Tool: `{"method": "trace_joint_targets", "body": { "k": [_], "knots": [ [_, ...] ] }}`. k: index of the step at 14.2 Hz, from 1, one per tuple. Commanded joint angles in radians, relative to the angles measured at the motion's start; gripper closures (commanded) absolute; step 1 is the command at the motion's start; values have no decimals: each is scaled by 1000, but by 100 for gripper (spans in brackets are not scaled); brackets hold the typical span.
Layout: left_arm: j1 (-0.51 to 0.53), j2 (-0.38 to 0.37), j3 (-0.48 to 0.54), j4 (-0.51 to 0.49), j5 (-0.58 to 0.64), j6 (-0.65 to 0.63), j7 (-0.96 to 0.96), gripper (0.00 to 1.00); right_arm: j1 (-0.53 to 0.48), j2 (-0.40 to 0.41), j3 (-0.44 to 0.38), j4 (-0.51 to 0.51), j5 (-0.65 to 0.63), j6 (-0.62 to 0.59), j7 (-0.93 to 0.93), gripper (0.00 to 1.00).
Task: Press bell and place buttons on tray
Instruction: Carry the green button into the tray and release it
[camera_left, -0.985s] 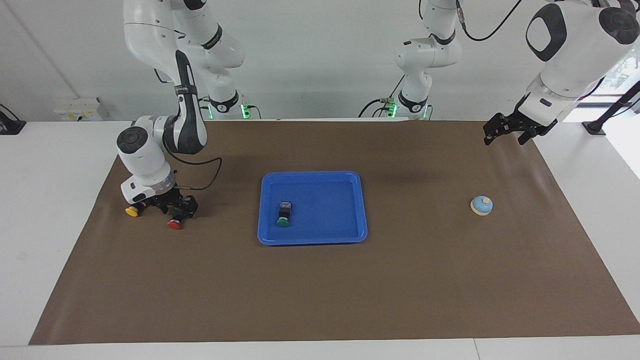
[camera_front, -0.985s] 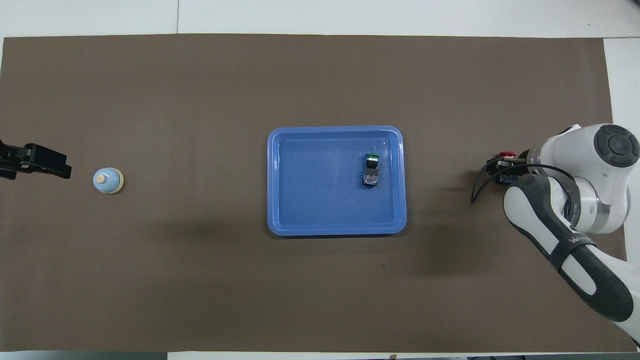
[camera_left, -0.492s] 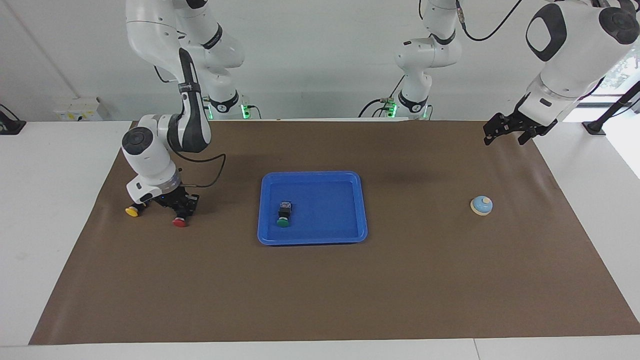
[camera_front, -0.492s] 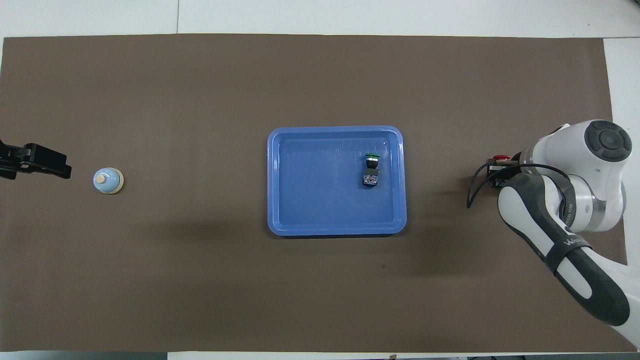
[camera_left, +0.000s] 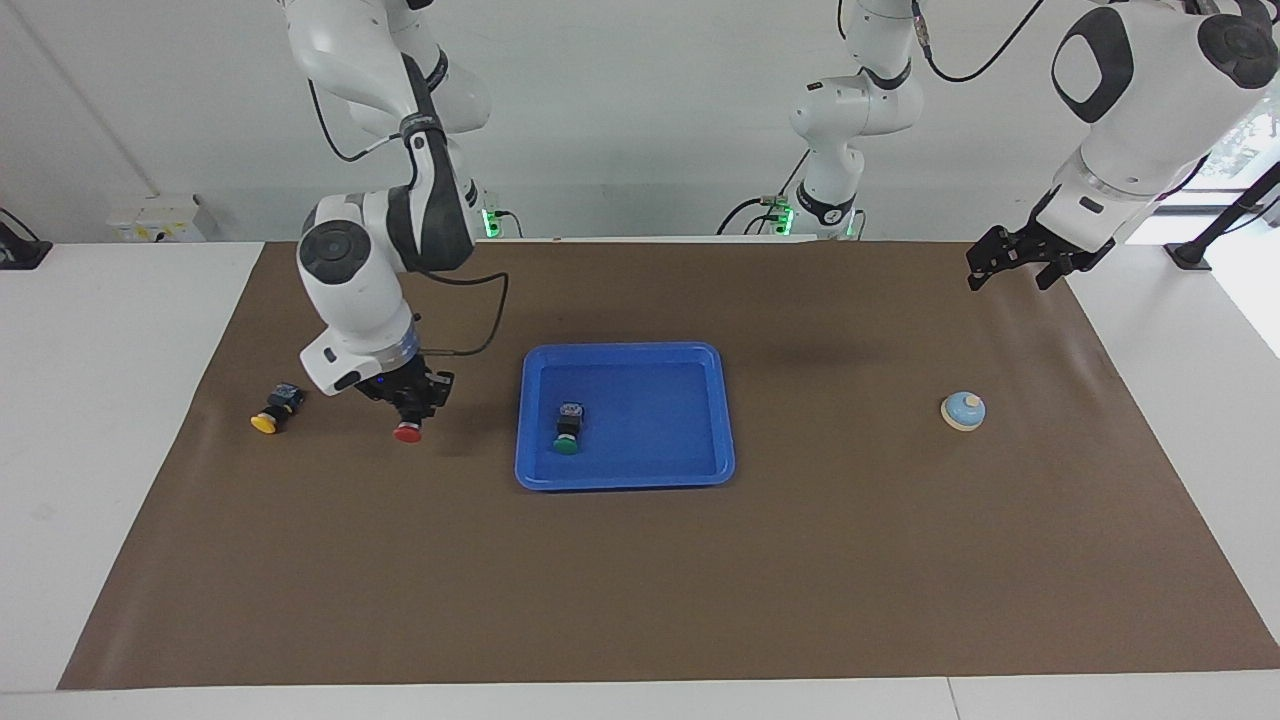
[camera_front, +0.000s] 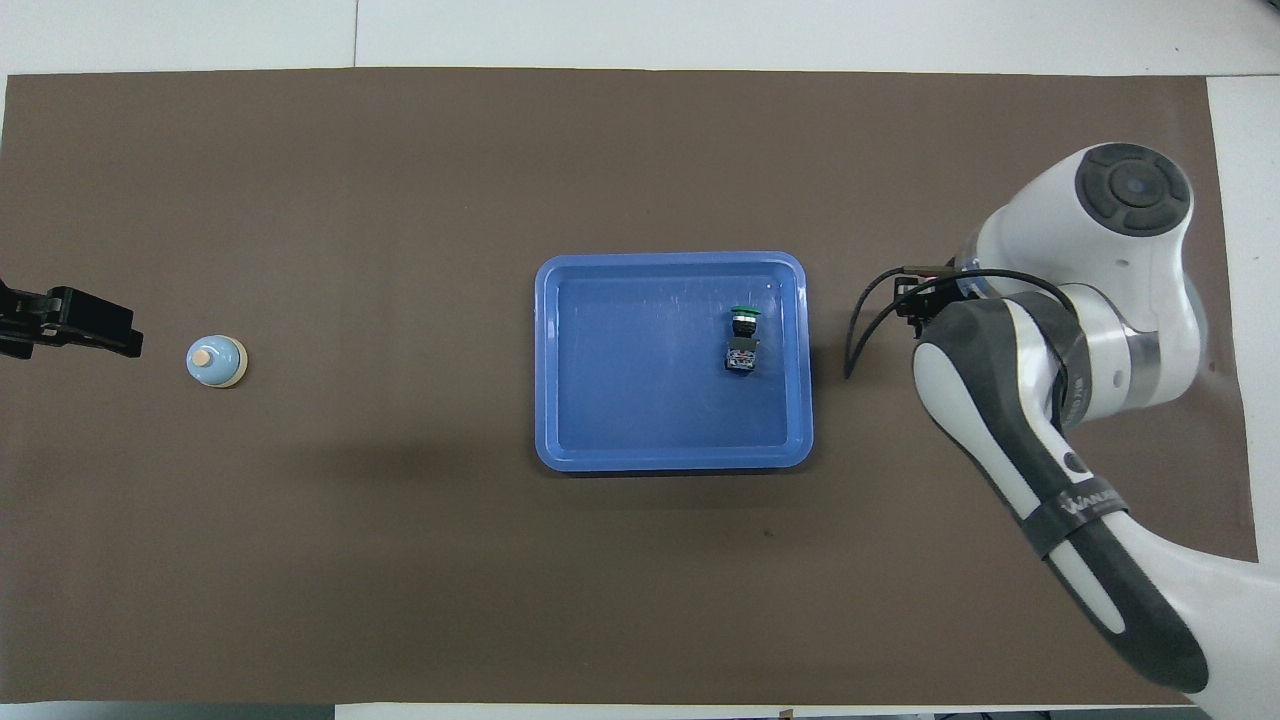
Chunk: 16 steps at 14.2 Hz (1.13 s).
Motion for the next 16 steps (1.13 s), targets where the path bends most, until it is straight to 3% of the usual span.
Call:
{"method": "trace_joint_targets", "body": {
  "k": [1,3,7,12,16],
  "knots": [
    [2,-22,1,-21,-4,17,-6,0,105,35,-1,62,5,-16,149,100],
    [2,-22,1,-21,-4,17,-6,0,180,47,0,77,11,0,226,100],
    [2,-22,1,-21,-4,17,-6,0,329,175,-1,200,28,28,444,100],
    [2,-22,1,-21,-4,17,-6,0,385,247,-1,140,26,206,477,100],
    [2,-22,1,-21,-4,17,-6,0,374,245,-1,123,26,224,493,100]
  ]
}}
